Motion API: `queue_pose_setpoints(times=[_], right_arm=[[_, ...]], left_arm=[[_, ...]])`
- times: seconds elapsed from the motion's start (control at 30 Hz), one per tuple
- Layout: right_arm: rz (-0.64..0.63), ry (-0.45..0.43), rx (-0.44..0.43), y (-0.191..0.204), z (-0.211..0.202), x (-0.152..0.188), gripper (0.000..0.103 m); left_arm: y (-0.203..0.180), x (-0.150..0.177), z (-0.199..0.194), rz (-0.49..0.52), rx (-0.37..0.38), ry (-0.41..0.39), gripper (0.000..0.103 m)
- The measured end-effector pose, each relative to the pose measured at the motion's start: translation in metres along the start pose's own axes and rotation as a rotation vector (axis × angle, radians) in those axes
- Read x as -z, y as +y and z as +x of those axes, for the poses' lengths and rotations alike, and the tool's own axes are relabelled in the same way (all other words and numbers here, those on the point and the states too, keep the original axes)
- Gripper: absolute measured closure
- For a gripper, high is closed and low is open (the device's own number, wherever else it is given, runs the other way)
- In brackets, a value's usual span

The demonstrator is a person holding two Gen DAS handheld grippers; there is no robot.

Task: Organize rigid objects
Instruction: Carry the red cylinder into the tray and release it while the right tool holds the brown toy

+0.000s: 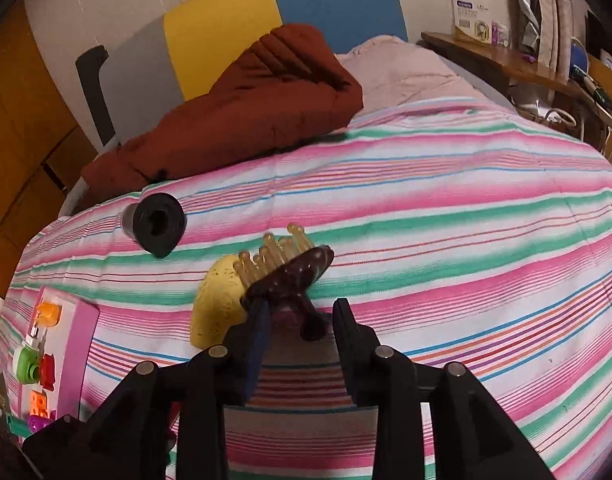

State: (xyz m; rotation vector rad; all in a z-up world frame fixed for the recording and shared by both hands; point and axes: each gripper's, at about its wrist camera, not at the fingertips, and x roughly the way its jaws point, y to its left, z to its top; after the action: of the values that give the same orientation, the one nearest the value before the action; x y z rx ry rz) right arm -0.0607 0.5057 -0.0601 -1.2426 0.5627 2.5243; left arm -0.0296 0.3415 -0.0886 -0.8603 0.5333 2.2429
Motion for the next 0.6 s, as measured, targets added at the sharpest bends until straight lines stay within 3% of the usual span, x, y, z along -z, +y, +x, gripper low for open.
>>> queue_pose_setpoints(times=[0.33, 0.47, 0.6], right_arm=[[-0.003, 0.025, -0.006, -0.006, 0.021, 0.003, 0.071], [-0.045, 0.055, 0.042, -0.001, 0.033, 0.004, 0.081], [0.087, 0.072, -0.029, -0.018, 0.024, 0.003, 0.081]], left_arm=[[0.000, 0.000, 0.001, -0.007, 0.005, 0.006, 0.076], [0.001, 0.001, 0.001, -0.008, 0.004, 0.003, 0.076], [0.000, 0.001, 0.001, -0.008, 0.000, 0.002, 0.076]])
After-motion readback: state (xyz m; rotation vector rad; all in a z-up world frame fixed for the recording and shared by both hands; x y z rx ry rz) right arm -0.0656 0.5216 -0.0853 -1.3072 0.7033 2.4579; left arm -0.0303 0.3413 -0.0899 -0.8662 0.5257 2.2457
